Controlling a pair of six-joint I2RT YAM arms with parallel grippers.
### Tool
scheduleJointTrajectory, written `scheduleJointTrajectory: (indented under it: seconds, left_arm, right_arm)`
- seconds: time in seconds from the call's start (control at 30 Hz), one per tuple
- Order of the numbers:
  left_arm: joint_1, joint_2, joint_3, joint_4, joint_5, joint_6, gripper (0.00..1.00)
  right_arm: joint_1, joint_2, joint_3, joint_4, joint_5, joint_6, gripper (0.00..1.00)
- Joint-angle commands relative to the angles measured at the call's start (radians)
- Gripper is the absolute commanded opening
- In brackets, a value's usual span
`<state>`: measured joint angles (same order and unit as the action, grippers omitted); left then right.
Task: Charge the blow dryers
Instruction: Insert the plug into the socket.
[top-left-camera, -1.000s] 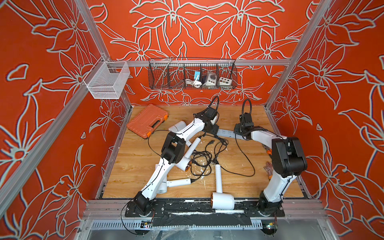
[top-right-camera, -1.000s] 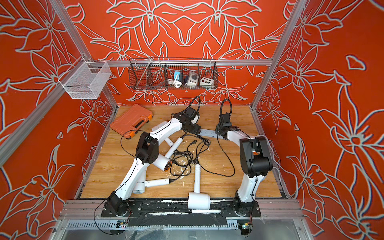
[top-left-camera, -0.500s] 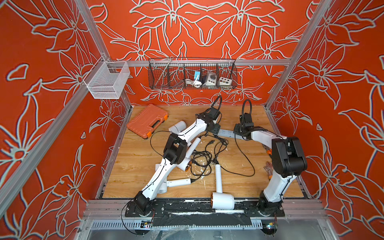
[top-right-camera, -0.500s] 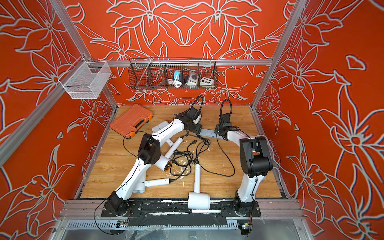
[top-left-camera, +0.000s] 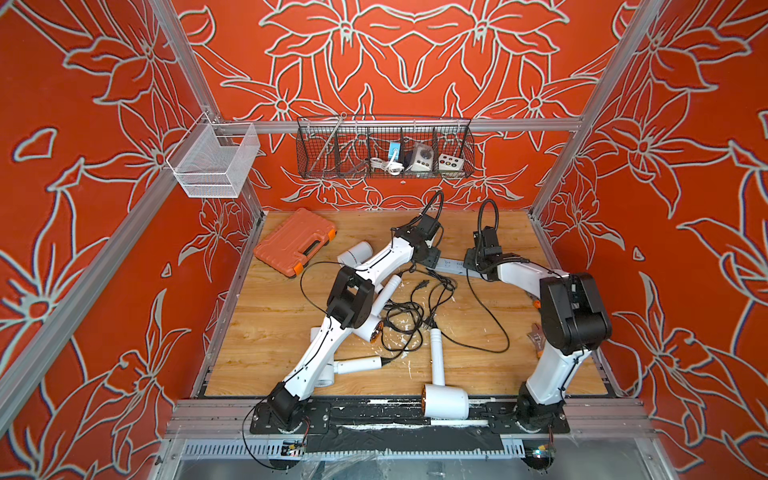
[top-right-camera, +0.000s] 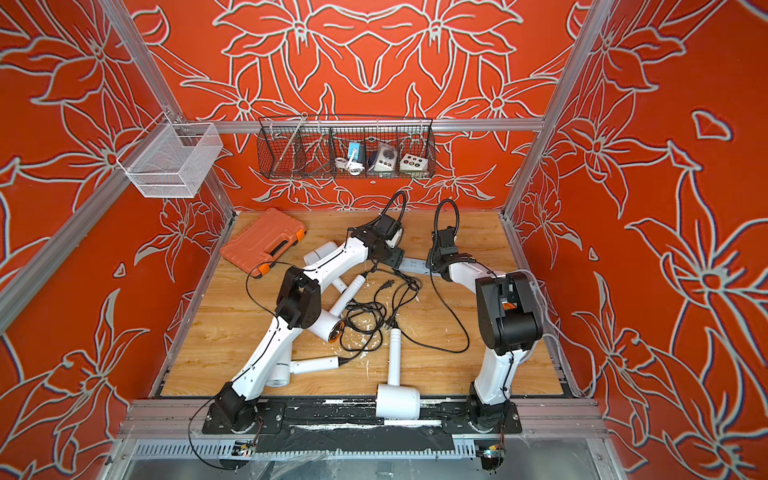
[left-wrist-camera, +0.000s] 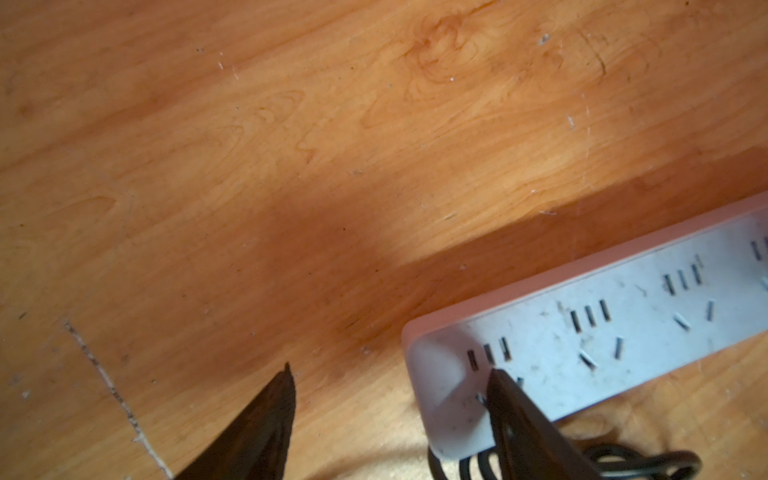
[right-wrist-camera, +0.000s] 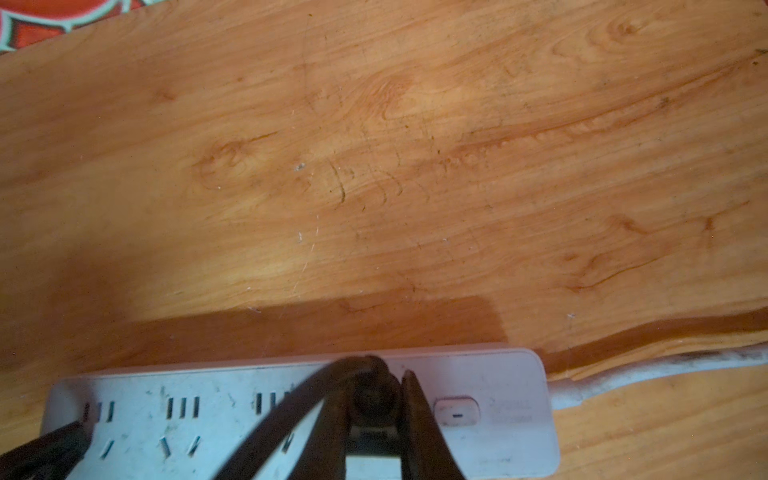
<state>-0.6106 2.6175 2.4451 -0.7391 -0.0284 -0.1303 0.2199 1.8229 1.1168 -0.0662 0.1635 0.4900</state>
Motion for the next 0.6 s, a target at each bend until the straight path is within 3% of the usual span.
scheduleJointTrajectory:
  seconds: [0.0, 0.13, 0.57]
  left_arm:
    - [-0.001, 0.052, -0.022, -0.086, -0.008, 0.020, 0.72]
    - [-0.003, 0.050, -0.022, -0.086, -0.002, 0.020, 0.72]
    - [-0.006, 0.039, -0.028, -0.087, 0.001, 0.023, 0.72]
  right_arm:
    - [0.007, 0.032, -0.018, 0.079, 0.029, -0.009, 0.00]
    - [0.016, 0.010, -0.049, 0.155, 0.042, -0.016, 0.00]
    - [0.019, 0.018, -0.028, 0.156, 0.030, -0.027, 0.00]
